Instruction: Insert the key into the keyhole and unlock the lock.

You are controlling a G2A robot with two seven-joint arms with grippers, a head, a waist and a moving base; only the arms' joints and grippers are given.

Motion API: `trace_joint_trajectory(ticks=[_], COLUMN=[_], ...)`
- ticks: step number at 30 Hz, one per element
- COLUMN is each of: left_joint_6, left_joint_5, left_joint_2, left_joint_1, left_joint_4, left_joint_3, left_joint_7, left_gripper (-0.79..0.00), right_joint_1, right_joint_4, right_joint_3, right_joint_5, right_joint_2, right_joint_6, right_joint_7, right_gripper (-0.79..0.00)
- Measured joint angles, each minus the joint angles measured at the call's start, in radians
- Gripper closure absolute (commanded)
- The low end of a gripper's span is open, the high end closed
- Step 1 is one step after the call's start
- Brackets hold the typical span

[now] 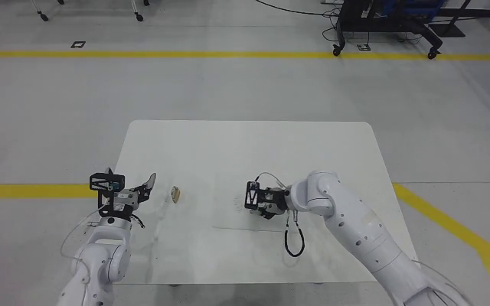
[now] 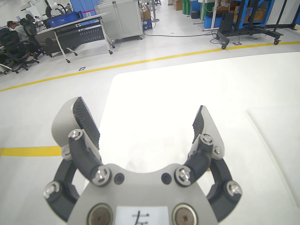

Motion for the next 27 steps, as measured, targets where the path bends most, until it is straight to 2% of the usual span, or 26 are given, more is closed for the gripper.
trace_joint_trajectory(ticks=[2,4,8,15,21,27], left_joint_6=[0.000,0.000,0.000,0.000,0.000,0.000], left_joint_5=[0.000,0.000,0.000,0.000,0.000,0.000], left_joint_2=[0.000,0.000,0.000,0.000,0.000,0.000], left_joint_1=[0.000,0.000,0.000,0.000,0.000,0.000], left_joint_4=[0.000,0.000,0.000,0.000,0.000,0.000], left_joint_3=[0.000,0.000,0.000,0.000,0.000,0.000], left_joint_7=[0.000,0.000,0.000,0.000,0.000,0.000], left_gripper=[-0.785,-0.785,-0.785,-0.785,-0.785,-0.785], right_joint_1=[0.007,0.014,0.019,-0.031,-0.106,-0.170], right_joint_4=[0.014,0.027,0.030,-0.046,-0.137,-0.179], right_joint_3=[-0.009,-0.017,-0.022,0.020,0.100,0.203], right_joint_5=[0.008,0.016,0.019,-0.035,-0.060,-0.010], right_joint_2=[0.000,-0.001,0.002,0.026,0.055,0.075], right_joint_6=[-0.003,-0.002,-0.002,-0.042,-0.099,-0.137], right_joint_7=[0.008,0.016,0.011,-0.065,-0.194,-0.430], right_gripper=[-0.043,0.000,0.000,0.000,0.000,0.000])
